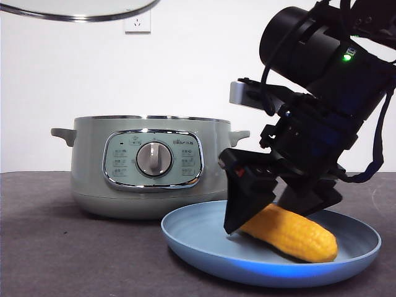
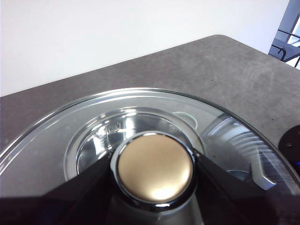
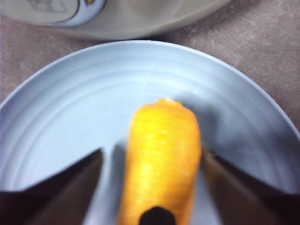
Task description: Take the corn out from the steamer,put the corn on the plate,close the lid
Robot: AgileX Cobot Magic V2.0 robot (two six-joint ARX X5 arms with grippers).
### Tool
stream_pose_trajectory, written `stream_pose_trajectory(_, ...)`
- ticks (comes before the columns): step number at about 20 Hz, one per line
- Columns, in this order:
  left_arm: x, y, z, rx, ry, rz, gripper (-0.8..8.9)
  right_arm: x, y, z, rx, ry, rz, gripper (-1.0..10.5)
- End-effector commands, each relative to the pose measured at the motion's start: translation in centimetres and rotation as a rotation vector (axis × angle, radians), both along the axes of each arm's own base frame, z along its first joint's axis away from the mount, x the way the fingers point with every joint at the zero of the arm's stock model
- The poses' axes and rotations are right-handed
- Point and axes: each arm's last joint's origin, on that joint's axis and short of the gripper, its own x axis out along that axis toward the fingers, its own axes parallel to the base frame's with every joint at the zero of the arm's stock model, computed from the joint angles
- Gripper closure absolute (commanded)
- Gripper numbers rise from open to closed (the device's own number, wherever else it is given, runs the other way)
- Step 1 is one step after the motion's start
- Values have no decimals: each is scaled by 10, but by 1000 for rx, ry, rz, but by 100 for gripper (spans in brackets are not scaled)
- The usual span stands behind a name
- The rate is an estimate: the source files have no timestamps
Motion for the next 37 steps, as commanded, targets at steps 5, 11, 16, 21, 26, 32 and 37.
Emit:
stream_pose_trajectory(5, 32, -13, 1, -23, -80, -16, 821, -16, -13, 42, 70, -88, -2, 376)
stream_pose_trajectory(11, 83, -38, -24, -25, -83, -36, 821, -57, -48, 107, 182, -246, -35, 378)
stream_pose_trajectory(16, 121, -57, -54, -19, -71, -47, 821, -95, -84, 142, 261, -387, -122, 379)
stream_pose_trajectory(21, 145, -67, -85, 2, -14, -48, 821, -117, -105, 152, 277, -465, -179, 379)
stream_pose_trajectory(26, 154, -78, -100, 7, -3, -63, 821, -121, -108, 148, 261, -425, -187, 379)
stream_pose_trajectory(32, 157, -81, -106, 18, -1, -42, 821, -121, -107, 148, 267, -418, -194, 379)
stream_pose_trajectory(37, 157, -80, -108, 36, 24, -23, 821, -121, -107, 148, 268, -417, -191, 379)
